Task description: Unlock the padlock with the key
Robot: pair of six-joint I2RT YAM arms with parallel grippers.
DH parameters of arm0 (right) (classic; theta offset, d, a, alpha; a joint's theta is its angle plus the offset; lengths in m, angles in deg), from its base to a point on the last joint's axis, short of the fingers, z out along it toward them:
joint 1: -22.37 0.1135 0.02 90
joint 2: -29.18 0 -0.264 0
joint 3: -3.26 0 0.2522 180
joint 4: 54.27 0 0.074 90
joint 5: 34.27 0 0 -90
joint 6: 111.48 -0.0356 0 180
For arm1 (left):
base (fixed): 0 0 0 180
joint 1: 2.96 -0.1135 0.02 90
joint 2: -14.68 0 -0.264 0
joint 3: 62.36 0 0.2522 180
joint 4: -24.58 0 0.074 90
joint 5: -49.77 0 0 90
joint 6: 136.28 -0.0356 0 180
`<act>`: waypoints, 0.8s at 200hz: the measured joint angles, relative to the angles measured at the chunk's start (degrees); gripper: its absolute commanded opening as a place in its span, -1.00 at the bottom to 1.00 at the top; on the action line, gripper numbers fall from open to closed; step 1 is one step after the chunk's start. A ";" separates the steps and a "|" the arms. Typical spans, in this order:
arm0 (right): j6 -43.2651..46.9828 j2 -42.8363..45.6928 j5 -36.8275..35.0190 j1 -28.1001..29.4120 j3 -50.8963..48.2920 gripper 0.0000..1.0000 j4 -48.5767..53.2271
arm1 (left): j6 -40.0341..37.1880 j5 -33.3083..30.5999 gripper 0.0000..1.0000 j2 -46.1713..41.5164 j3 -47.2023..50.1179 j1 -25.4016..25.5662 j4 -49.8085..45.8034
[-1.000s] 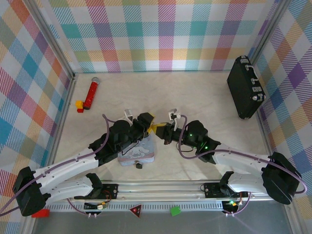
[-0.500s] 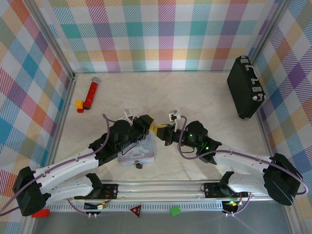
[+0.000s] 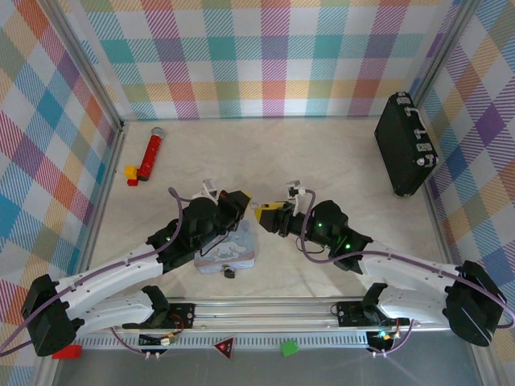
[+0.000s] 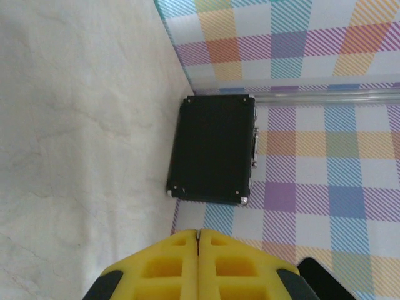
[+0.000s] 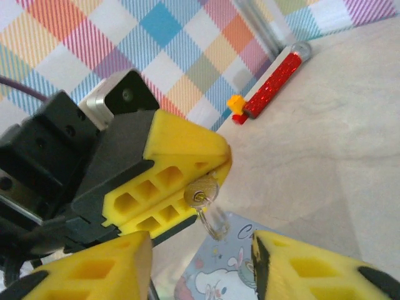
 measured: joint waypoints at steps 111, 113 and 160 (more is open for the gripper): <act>-25.27 -4.52 -0.17 -7.37 -1.42 0.20 -10.56 | -24.57 3.34 -1.00 10.93 -1.51 -0.07 19.69; -25.29 -4.72 0.04 -7.37 -1.42 0.20 -11.13 | -24.79 3.32 -1.00 11.10 -1.51 -0.07 20.09; -24.79 -5.27 1.97 -8.59 -1.42 -0.01 -17.57 | -25.75 6.64 -1.00 12.96 -1.62 -0.57 27.93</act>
